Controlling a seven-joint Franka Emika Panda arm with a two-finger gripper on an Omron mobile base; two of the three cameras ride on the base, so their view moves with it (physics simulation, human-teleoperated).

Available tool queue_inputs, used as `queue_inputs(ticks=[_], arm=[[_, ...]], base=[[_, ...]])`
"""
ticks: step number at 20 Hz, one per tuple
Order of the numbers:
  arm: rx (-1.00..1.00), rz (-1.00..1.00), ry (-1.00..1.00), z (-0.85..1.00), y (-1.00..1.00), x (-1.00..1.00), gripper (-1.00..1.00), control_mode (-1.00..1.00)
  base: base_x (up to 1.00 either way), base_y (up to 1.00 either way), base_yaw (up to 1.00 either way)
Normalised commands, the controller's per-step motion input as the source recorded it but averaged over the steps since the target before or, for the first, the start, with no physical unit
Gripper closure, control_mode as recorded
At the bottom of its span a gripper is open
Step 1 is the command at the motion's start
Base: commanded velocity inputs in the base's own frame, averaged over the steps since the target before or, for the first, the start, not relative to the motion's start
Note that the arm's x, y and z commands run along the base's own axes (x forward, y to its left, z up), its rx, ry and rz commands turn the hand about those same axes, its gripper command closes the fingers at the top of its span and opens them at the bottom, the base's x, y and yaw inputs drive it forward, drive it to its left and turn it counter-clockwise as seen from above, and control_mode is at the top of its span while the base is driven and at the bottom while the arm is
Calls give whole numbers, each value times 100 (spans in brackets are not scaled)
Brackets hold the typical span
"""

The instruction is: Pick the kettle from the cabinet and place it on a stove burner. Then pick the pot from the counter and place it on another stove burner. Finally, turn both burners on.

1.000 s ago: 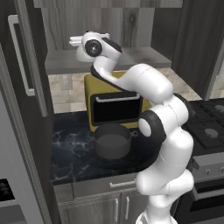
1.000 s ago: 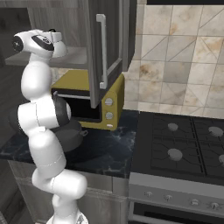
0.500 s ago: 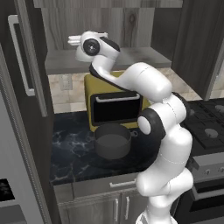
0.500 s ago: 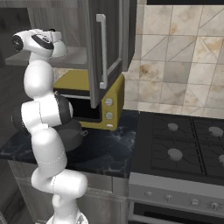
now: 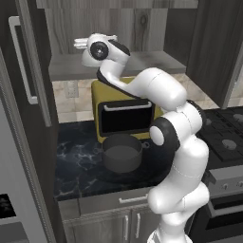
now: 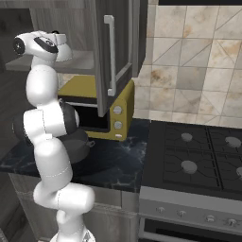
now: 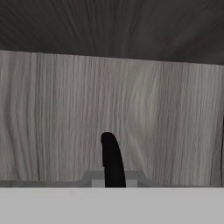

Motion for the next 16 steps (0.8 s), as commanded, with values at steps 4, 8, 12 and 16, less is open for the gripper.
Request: queue_inputs(ticks=[4,8,12,16], arm=[[0,0,0,-2,1,0,100,-100],[0,0,-1,-6,0,0,100,-100],[0,0,-3,-10,0,-6,100,-100],[1,-3,-2,-2,0,-34,100,-100]], base=[[0,0,0],[0,0,0],[0,0,0],[0,0,0]])
